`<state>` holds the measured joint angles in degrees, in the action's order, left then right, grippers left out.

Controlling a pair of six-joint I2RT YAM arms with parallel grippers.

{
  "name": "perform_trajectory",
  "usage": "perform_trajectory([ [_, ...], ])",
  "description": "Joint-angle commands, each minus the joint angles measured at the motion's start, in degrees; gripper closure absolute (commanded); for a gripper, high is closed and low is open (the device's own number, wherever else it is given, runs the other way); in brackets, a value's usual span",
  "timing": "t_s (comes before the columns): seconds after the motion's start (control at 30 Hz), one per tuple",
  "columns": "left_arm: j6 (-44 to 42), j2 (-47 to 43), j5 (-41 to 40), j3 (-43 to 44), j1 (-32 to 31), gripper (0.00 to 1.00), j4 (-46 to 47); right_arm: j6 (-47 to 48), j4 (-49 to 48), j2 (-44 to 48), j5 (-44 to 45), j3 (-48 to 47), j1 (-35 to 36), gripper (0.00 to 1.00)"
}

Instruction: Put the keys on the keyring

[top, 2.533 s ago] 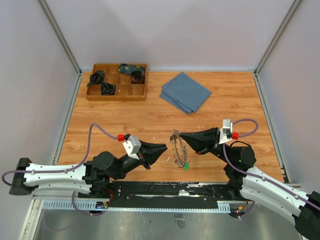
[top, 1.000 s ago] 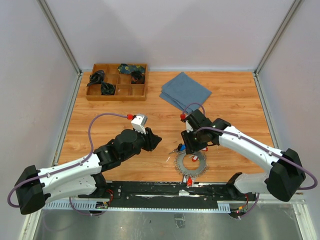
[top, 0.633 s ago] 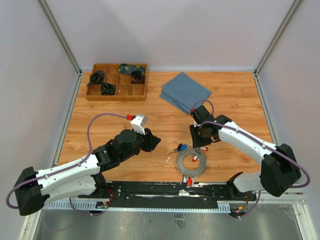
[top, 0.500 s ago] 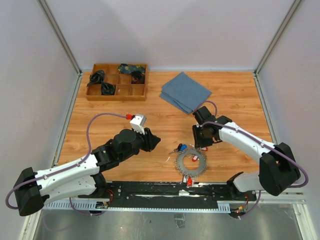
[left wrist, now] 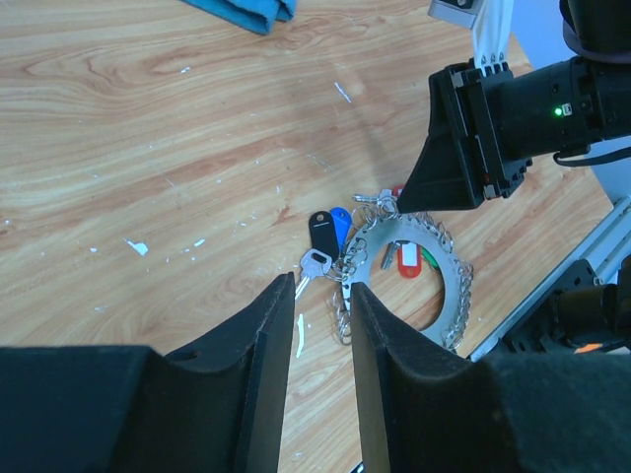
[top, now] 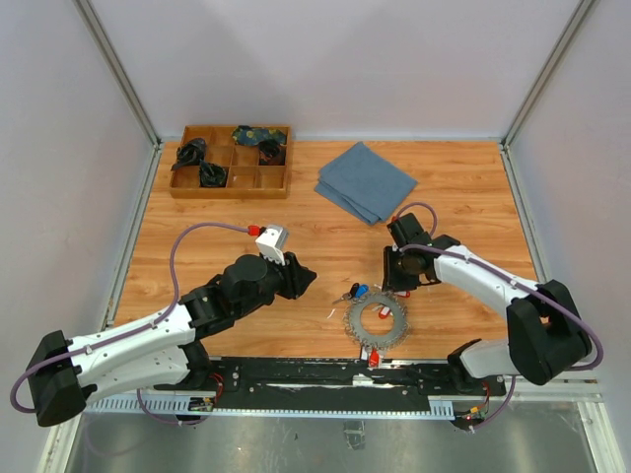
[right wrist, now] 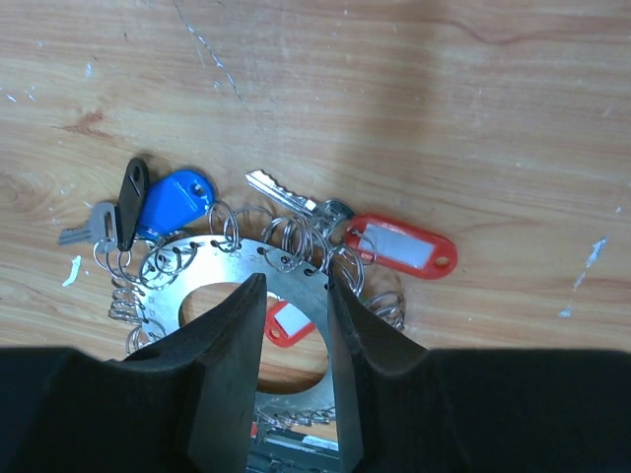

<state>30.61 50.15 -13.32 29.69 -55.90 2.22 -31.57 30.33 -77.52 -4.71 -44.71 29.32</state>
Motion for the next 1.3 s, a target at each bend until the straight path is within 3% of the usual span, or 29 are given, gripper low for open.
perform_trajectory([
  [0.0,-0.64,-0.4,0.14,1.95,0.45,0.65,-0.09,-1.55,-3.15,-1.48,-1.33,-0.65,-0.78,0.68],
  [0.93,-1.15,-0.14,-0.34,2.06,0.44,0.64,-0.18,-0.54,-5.97,-7.82,-3.8,-2.37,-1.6,0.81],
  [1.13,-1.12,0.07,-0.31,2.12,0.49,0.64,0.02,-0.12,-4.77,-6.23,-2.53,-3.18,-1.55,0.71],
  [1.27,-1.17,0.54,-0.06,2.21,0.46,0.64,0.13,0.4,-3.97,-5.21,-2.43,-4.05,-1.55,0.73],
])
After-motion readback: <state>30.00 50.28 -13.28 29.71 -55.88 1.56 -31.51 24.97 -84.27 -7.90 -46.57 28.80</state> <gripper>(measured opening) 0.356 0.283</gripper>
